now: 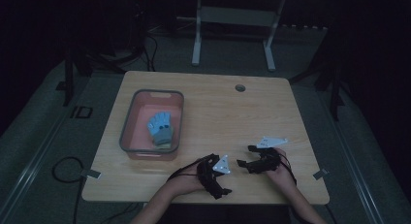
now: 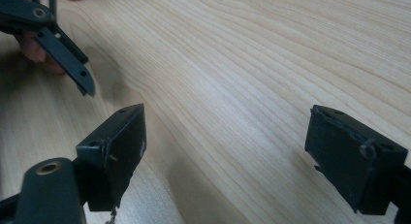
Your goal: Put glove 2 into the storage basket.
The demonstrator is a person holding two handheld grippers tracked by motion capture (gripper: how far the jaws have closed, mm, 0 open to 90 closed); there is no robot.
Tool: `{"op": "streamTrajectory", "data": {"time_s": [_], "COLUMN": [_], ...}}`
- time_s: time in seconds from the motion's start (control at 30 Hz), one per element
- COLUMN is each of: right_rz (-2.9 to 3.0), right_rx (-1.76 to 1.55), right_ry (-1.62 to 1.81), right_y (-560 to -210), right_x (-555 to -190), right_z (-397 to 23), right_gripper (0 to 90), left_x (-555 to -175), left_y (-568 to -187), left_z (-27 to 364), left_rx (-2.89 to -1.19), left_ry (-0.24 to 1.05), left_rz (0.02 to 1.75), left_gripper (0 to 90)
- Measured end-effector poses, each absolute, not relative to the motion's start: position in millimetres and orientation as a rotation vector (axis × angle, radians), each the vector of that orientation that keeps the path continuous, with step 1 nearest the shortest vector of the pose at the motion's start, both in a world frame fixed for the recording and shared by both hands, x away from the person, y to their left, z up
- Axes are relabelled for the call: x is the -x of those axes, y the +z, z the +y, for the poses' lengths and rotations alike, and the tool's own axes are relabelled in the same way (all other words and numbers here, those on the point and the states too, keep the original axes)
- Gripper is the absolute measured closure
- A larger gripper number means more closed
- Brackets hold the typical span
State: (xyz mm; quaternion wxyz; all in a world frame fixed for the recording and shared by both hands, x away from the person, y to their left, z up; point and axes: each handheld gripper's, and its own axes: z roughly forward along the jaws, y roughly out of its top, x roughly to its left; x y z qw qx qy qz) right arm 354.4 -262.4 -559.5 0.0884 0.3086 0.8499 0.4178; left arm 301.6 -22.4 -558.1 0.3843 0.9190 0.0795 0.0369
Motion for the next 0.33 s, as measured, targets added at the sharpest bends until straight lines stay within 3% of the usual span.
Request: {"op": "streamTrajectory", "data": {"time_s": [0.33], "right_rz": [2.515], "right_rx": [-0.922], "right_ry": [1.249], "right_y": [-559.4], "right_x": [-355.2], "right_z": [-264.3], "right_gripper": [14.9], "left_x": [-301.5], "left_y": [-559.9], "left_z": [-21.9], "left_rx": [-2.337], "left_ry": [0.084], "left_rz": [0.207], "left_gripper": [7.9]}}
